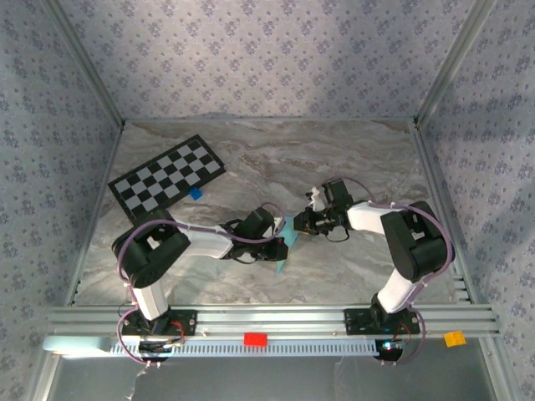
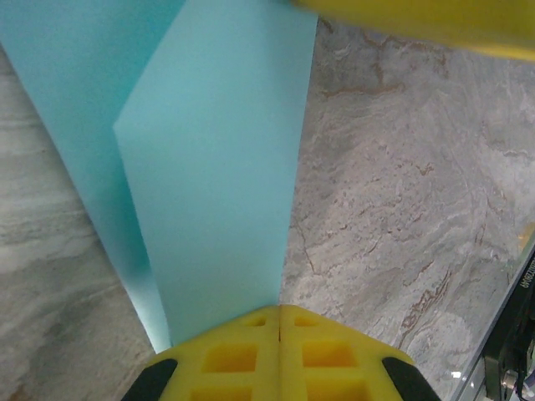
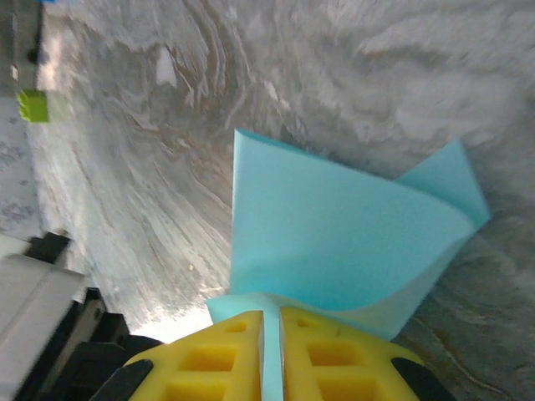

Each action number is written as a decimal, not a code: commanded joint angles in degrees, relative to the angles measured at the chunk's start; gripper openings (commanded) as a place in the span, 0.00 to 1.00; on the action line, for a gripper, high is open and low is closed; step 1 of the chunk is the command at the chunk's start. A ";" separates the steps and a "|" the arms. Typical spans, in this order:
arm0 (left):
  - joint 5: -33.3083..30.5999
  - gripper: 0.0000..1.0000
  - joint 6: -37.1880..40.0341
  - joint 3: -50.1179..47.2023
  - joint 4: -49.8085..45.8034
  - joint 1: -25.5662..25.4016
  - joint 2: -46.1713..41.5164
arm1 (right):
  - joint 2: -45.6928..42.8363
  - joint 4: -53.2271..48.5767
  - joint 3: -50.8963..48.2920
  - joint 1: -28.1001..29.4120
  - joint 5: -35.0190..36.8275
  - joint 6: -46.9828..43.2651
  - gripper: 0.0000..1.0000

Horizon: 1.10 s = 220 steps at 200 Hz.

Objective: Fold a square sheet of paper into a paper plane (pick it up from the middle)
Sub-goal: Fold the wing for the fifth time at the center of the table.

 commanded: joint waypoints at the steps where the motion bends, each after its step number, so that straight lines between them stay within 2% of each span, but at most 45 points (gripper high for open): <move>1: -2.83 0.00 -0.10 -0.96 -8.72 0.08 1.93 | 2.36 -3.45 1.08 -0.06 5.06 -2.09 0.13; 39: -2.64 0.00 0.03 -1.04 -8.72 -0.01 2.13 | 6.37 -0.74 2.88 -4.42 6.56 -0.15 0.12; 57: -2.54 0.00 0.14 -1.27 -8.76 -0.04 2.02 | 7.00 -1.28 4.81 -5.87 5.91 0.48 0.13; 105: -2.56 0.00 -0.07 -1.48 -7.58 0.06 2.50 | 9.05 -4.86 9.52 -7.87 10.06 0.04 0.11; 124: -2.58 0.00 -0.29 -1.26 -7.49 -0.01 2.41 | 7.99 -5.23 10.21 -10.63 6.71 -1.69 0.10; 147: -2.74 0.00 -0.66 -1.08 -7.02 -0.02 2.46 | 1.71 -8.02 10.02 -12.83 2.83 -4.11 0.10; 169: -2.82 0.00 -0.65 -0.62 -6.96 -0.07 2.52 | -4.43 -7.57 6.97 -11.94 -0.15 -4.41 0.10; 191: -2.90 0.00 -0.70 -0.45 -7.00 -0.25 2.39 | -6.16 -5.28 3.71 -7.84 -2.45 -2.80 0.09; 220: -2.98 0.00 -0.70 -0.54 -7.23 -0.27 1.81 | -5.90 -3.38 1.01 -2.05 0.38 -1.46 0.08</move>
